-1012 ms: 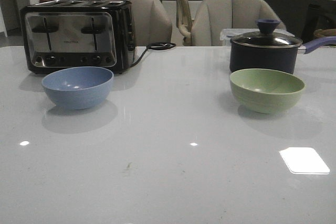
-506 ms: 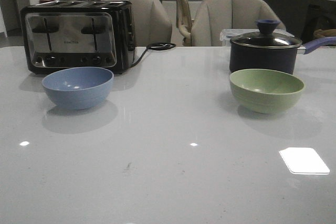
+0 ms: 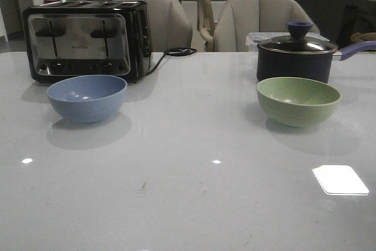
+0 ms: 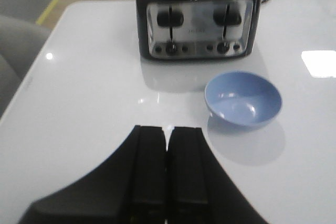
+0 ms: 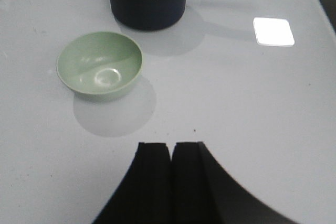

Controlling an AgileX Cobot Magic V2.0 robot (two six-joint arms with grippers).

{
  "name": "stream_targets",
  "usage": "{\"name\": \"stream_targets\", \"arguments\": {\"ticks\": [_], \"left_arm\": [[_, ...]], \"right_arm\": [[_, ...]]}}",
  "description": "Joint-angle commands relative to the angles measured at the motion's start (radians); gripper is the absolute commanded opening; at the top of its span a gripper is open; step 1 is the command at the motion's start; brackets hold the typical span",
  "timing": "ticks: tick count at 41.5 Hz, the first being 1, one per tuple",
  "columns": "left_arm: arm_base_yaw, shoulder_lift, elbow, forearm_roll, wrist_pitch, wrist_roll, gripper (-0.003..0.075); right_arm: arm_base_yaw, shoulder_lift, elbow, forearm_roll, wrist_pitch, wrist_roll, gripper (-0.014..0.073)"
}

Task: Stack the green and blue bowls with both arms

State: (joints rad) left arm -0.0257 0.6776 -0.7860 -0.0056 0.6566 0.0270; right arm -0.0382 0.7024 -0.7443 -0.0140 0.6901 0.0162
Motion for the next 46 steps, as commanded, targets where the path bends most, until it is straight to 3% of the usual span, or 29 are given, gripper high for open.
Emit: {"name": "stream_targets", "arguments": {"ticks": [1, 9, 13, 15, 18, 21, 24, 30, 46], "left_arm": [[0.003, 0.042, -0.016, -0.009, -0.049, -0.008, 0.0099], [0.003, 0.124, -0.017, -0.009, -0.043, -0.008, 0.0101], [0.003, 0.15, -0.017, -0.009, -0.047, -0.008, 0.0145], [0.003, 0.163, -0.017, -0.016, -0.047, -0.008, 0.0216], [0.003, 0.174, -0.017, -0.02, -0.061, -0.006, 0.0383], [0.003, 0.179, -0.017, -0.02, -0.076, 0.001, 0.0542], [-0.002, 0.179, -0.017, -0.033, -0.094, 0.002, 0.061], [-0.087, 0.179, -0.017, -0.042, -0.107, 0.029, 0.0583], [-0.472, 0.179, -0.017, -0.052, -0.11, 0.056, 0.0526]], "right_arm": [[0.002, 0.059, -0.036, -0.003, -0.038, -0.005, 0.0038], [0.002, 0.152, -0.036, -0.003, -0.02, -0.005, 0.0071], [0.002, 0.189, -0.036, -0.003, -0.026, -0.005, 0.0217], [0.002, 0.21, -0.036, -0.003, -0.034, -0.005, 0.0316], [0.002, 0.237, -0.036, -0.003, -0.054, -0.005, 0.0468], [0.002, 0.267, -0.042, -0.001, -0.063, -0.005, 0.054], [0.002, 0.297, -0.056, 0.014, -0.066, -0.005, 0.0552], [0.002, 0.388, -0.127, 0.066, -0.06, -0.005, 0.0549], [0.003, 0.774, -0.423, 0.121, -0.012, -0.016, 0.0549]]}}
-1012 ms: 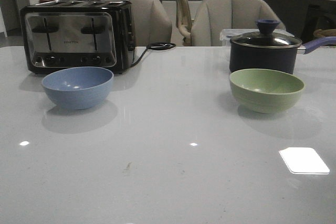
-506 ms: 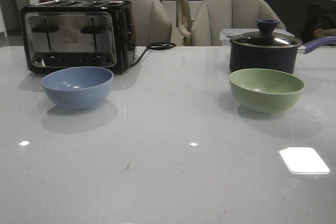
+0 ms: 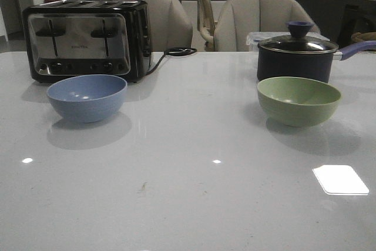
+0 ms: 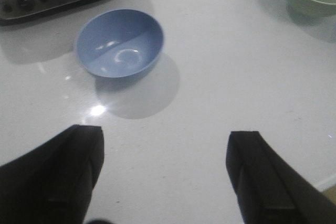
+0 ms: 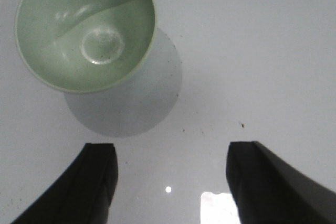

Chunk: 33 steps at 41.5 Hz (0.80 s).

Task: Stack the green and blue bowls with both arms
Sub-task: 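Lower the right gripper onto the rim of the pale green bowl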

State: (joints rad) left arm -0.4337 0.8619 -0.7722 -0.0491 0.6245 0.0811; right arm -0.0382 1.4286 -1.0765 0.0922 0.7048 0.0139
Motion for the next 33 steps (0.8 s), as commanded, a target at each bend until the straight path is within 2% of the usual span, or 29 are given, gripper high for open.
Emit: {"name": "stream_targets", "arguments": {"ticks": [1, 6, 12, 18, 22, 26, 33], "left_arm": [[-0.077, -0.006, -0.031, -0.009, -0.078, 0.002, 0.0526], [-0.118, -0.006, -0.031, -0.009, -0.078, 0.002, 0.0526], [-0.122, -0.006, -0.031, -0.009, -0.078, 0.002, 0.0526], [-0.122, -0.004, -0.031, -0.009, -0.079, 0.002, 0.0526], [-0.122, -0.004, -0.031, -0.009, -0.079, 0.002, 0.0526], [-0.122, -0.004, -0.031, -0.009, -0.079, 0.0, 0.0526], [-0.122, -0.004, -0.031, -0.009, -0.08, 0.0, 0.0526]], "right_arm": [[0.004, 0.08, -0.116, 0.018, -0.018, -0.014, 0.0549], [0.004, 0.202, -0.212, 0.048, 0.016, -0.034, 0.0549], [0.004, 0.358, -0.333, 0.124, 0.048, -0.107, 0.0549], [0.004, 0.479, -0.437, 0.143, 0.045, -0.113, 0.0534], [0.004, 0.535, -0.491, 0.143, 0.043, -0.113, 0.0464], [0.004, 0.576, -0.532, 0.143, 0.05, -0.113, 0.0358], [0.002, 0.596, -0.546, 0.143, 0.046, -0.114, 0.0221]]}}
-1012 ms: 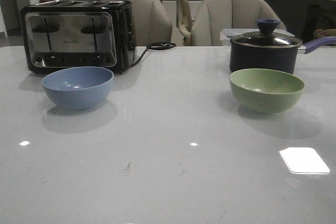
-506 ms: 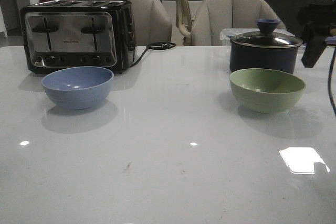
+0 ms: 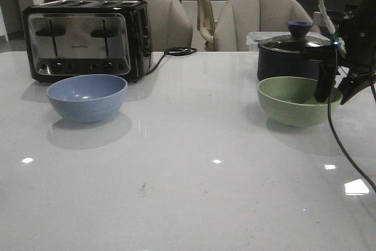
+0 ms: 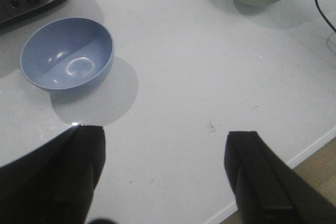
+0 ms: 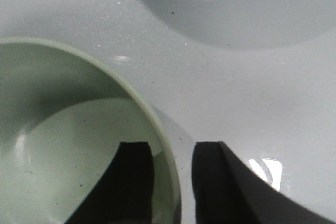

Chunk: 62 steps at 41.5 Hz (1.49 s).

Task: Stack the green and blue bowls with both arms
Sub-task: 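Lower the right gripper onto the rim of the pale green bowl, then grip the green bowl rim with the right gripper and carry it toward the table centre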

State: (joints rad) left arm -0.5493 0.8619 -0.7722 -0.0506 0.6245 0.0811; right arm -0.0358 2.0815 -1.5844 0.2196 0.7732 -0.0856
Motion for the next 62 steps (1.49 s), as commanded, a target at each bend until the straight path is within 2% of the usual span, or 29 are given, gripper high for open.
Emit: {"name": "stream_targets", "arguments": {"ticks": [1, 8, 10, 18, 24, 28, 40, 50, 53, 56, 59, 62], "left_arm": [[-0.006, -0.004, -0.031, -0.008, -0.08, 0.0, 0.0526], [-0.006, -0.004, -0.031, -0.008, -0.083, 0.0, 0.0526], [-0.006, -0.004, -0.031, -0.008, -0.085, 0.0, 0.0526], [-0.006, -0.004, -0.031, -0.008, -0.086, 0.0, 0.0526], [-0.006, -0.004, -0.031, -0.008, -0.088, 0.0, 0.0526], [-0.006, -0.004, -0.031, -0.008, -0.088, 0.0, 0.0526], [-0.006, -0.004, -0.031, -0.008, -0.088, 0.0, 0.0526], [-0.006, -0.004, -0.031, -0.008, -0.088, 0.0, 0.0526], [-0.006, -0.004, -0.031, -0.008, -0.088, 0.0, 0.0526], [-0.006, -0.004, -0.031, -0.008, -0.088, 0.0, 0.0526], [-0.006, -0.004, -0.031, -0.008, -0.088, 0.0, 0.0526], [-0.006, -0.004, -0.031, -0.008, -0.088, 0.0, 0.0526]], "right_arm": [[0.0, -0.057, -0.039, 0.015, -0.023, -0.014, 0.0194], [0.0, -0.069, -0.039, 0.015, 0.017, -0.015, 0.0052], [0.003, -0.082, -0.038, 0.015, 0.031, -0.022, 0.0037], [0.095, -0.239, 0.061, 0.018, 0.005, -0.1, 0.0038], [0.228, -0.373, 0.19, 0.018, -0.076, -0.161, 0.0038], [0.321, -0.424, 0.245, 0.018, -0.075, -0.169, 0.0038], [0.518, -0.38, 0.257, 0.018, -0.046, -0.137, 0.0038], [0.539, -0.266, 0.255, 0.03, -0.109, -0.108, 0.0042], [0.539, -0.247, 0.252, 0.035, -0.106, -0.108, 0.0102], [0.539, -0.241, 0.252, 0.04, -0.107, -0.108, 0.0237], [0.539, -0.242, 0.252, 0.04, -0.12, -0.108, 0.0408], [0.539, -0.25, 0.252, 0.039, -0.13, -0.108, 0.0486]]}}
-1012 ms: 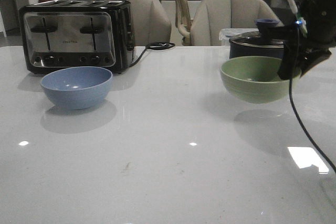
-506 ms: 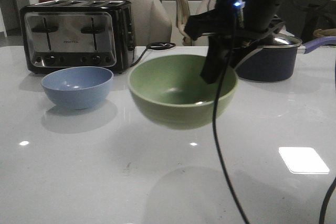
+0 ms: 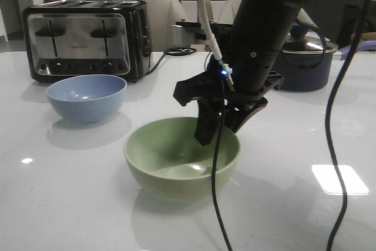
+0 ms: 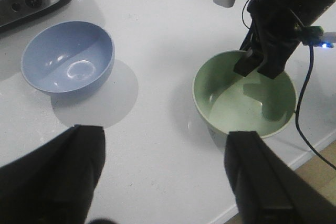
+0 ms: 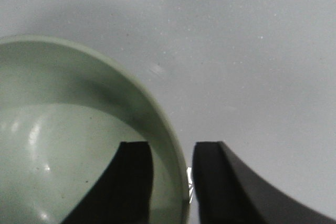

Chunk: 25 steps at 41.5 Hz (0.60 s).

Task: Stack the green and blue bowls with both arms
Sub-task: 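Grip the green bowl rim with the right gripper and carry it toward the table centre, then set the green bowl down, open the right gripper and lift away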

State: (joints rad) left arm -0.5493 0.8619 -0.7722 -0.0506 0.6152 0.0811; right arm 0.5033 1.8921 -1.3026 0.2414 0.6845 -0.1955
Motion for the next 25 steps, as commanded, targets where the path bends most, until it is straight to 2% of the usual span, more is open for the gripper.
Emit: {"name": "stream_targets", "arguments": {"ticks": [1, 13, 25], "left_arm": [[-0.006, -0.004, -0.031, -0.008, -0.079, 0.0, 0.0526], [-0.006, -0.004, -0.031, -0.008, -0.079, 0.0, 0.0526], [-0.006, -0.004, -0.031, -0.008, -0.079, 0.0, 0.0526]], "right_arm": [[0.0, -0.068, -0.029, 0.017, -0.042, 0.002, 0.0496], [0.011, -0.291, 0.015, 0.001, 0.028, 0.002, 0.0495], [0.039, -0.654, 0.286, -0.073, 0.006, 0.002, 0.0495]]}}
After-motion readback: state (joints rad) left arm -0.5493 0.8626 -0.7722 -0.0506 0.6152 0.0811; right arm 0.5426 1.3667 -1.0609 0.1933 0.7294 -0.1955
